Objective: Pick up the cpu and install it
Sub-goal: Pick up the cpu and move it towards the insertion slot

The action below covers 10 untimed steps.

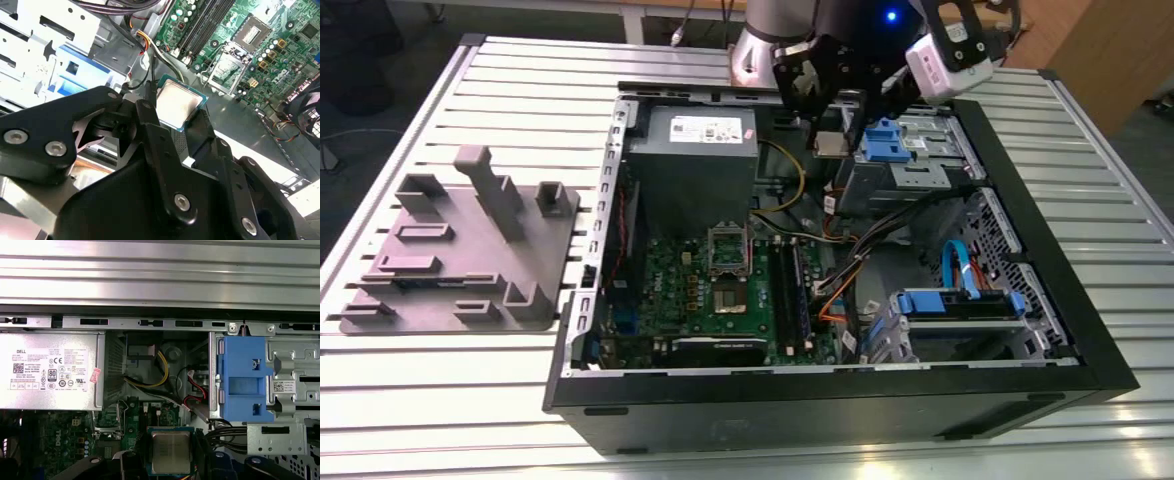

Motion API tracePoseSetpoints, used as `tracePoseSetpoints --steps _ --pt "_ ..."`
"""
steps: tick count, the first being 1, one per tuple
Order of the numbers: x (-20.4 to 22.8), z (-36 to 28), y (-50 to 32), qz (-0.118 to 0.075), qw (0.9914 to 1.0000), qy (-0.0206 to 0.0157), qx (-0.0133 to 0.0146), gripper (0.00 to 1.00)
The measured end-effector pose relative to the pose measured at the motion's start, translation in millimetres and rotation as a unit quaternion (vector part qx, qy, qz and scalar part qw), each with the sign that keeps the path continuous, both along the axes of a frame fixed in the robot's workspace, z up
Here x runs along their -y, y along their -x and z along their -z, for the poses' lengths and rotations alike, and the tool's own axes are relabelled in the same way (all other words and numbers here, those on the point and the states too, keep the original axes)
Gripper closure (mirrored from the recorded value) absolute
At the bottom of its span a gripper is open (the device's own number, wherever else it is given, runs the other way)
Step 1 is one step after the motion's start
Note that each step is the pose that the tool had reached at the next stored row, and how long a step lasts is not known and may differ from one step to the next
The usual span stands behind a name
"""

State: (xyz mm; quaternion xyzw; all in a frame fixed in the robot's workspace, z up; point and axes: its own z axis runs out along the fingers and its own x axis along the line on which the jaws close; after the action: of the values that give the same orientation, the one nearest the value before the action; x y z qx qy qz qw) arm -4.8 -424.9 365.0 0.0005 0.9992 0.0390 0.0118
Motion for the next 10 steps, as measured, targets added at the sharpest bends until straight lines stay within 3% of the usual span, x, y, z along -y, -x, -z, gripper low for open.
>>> tracePoseSetpoints --steps 2,3,8,10 --pt "0.0 0.0 -1.3 0.000 1.00000 0.0000 0.0000 0.53" --pt "0.0 0.0 -12.1 0.000 1.00000 0.0000 0.0000 0.53" --pt "0.0 0.0 -15.5 0.000 1.00000 0.0000 0.0000 0.53" --pt "0.0 0.2 -12.8 0.000 1.00000 0.0000 0.0002 0.53"
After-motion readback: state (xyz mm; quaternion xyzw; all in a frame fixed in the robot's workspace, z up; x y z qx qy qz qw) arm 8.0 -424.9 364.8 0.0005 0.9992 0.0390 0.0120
